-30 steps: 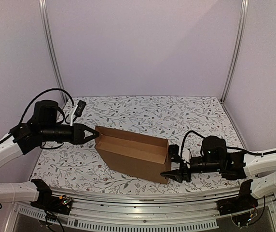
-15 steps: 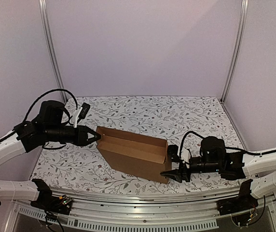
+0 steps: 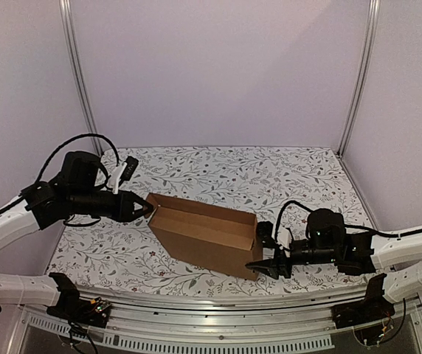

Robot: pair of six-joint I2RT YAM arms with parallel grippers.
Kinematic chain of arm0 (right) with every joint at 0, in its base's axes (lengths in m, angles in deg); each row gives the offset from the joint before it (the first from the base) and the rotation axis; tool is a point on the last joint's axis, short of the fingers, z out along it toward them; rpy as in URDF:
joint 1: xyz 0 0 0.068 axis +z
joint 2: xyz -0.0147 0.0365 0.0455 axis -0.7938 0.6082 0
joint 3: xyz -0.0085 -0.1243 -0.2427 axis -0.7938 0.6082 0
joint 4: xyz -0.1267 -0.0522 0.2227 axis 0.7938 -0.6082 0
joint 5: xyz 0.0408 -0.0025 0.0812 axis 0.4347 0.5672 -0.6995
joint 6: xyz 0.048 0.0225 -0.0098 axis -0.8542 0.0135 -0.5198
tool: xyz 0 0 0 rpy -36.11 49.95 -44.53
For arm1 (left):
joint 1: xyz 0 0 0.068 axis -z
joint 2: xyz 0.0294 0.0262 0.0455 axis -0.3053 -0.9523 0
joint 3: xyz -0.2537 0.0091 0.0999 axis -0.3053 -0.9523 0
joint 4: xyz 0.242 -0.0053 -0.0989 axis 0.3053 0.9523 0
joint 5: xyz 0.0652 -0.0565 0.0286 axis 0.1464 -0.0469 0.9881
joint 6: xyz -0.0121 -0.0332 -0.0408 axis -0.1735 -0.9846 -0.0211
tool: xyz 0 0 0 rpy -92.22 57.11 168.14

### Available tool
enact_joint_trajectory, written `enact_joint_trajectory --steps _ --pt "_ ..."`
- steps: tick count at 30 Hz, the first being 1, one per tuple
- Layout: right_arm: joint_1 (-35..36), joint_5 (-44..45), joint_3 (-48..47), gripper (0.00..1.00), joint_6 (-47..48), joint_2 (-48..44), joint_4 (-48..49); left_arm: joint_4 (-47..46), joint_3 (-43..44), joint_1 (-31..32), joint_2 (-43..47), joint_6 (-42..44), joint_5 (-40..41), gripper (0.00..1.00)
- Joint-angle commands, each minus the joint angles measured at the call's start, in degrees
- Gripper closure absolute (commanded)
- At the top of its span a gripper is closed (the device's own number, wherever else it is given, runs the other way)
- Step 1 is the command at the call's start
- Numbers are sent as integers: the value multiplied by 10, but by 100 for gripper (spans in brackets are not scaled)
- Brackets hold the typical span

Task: Fold the paper box

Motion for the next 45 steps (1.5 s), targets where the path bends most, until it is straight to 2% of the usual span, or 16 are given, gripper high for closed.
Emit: enact_joint_trajectory --steps 1,14,26,41,45 --pt "-3 7 6 78 1 -7 22 -9 0 12 -3 -7 -12 79" --pt "-2 8 10 79 -2 0 30 -6 -11 21 -2 -3 2 85" --pt "-2 12 11 79 -5 -2 31 1 -15 21 -5 1 10 100" --pt "-1 22 17 79 -15 0 43 7 -31 26 2 1 20 100" --pt "-2 29 17 75 -19 3 47 7 -39 41 1 -7 26 100"
